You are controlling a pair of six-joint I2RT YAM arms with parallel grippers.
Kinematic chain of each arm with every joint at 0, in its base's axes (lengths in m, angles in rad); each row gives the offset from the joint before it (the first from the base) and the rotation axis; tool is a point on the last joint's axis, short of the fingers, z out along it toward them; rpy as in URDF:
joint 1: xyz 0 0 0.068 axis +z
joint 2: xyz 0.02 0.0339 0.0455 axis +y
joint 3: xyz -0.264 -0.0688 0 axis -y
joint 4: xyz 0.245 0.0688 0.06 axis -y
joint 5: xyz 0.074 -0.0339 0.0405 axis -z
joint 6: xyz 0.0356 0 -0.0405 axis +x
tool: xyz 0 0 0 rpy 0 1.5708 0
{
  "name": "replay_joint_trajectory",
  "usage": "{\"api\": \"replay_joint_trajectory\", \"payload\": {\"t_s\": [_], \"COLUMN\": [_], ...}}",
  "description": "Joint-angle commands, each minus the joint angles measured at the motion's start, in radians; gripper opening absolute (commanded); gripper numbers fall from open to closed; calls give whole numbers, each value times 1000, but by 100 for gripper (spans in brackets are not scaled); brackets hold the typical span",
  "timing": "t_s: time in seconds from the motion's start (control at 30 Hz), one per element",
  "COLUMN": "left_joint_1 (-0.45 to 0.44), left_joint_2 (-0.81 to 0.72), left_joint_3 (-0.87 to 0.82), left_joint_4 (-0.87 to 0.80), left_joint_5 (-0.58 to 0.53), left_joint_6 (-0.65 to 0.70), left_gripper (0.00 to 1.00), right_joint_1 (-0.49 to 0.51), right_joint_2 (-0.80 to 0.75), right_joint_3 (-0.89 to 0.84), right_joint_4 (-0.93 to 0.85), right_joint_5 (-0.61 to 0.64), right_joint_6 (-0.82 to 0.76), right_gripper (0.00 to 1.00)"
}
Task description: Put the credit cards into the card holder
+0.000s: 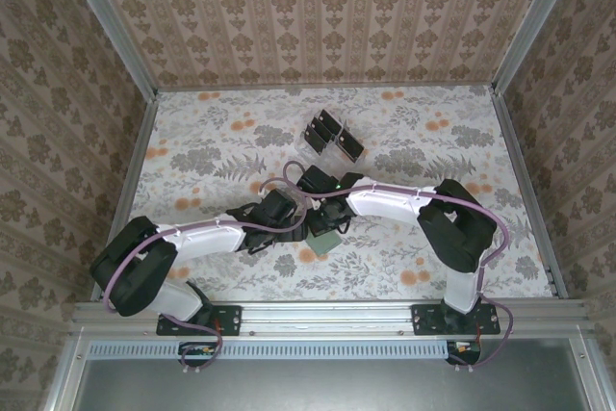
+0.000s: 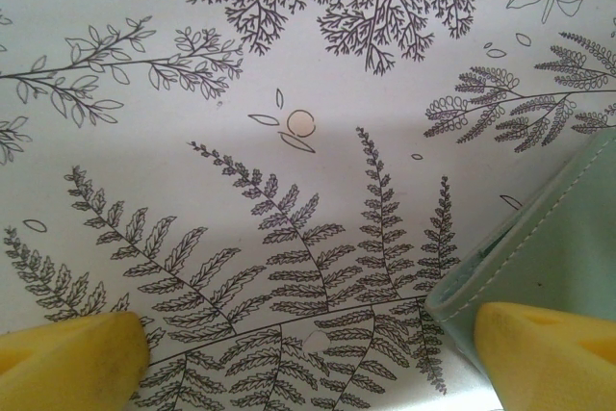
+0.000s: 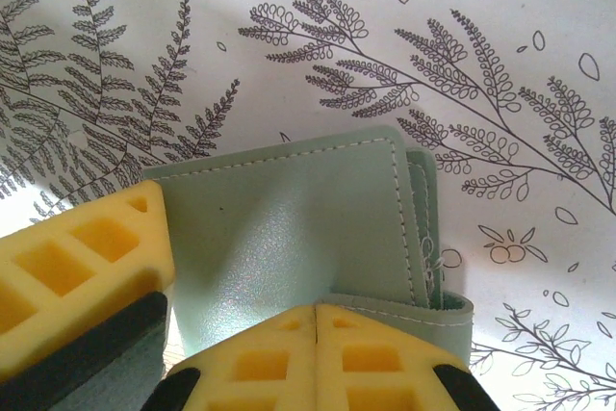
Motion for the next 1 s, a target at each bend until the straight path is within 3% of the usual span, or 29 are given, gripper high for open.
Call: {"api": "replay_joint_trajectory", "payload": {"t_s": [0.0, 0.67, 0.97], "left_joint_1": [7, 6, 6], "left_joint_2": [76, 66, 28], "left_joint_3": [-48, -47, -54], "left_joint_4": [53, 46, 21], "left_joint_5": [36, 32, 21], "left_joint_6": [-11, -13, -15], "left_gripper": [100, 100, 100], "right_joint_1": [1, 10, -28], "right_joint_2": [51, 69, 98], "right_joint_3": [-36, -184, -302], "right_joint_4": [-12, 6, 116], "right_joint_5": [2, -23, -30], "right_joint_6": [20, 102, 198], "right_gripper": [0, 0, 0]}}
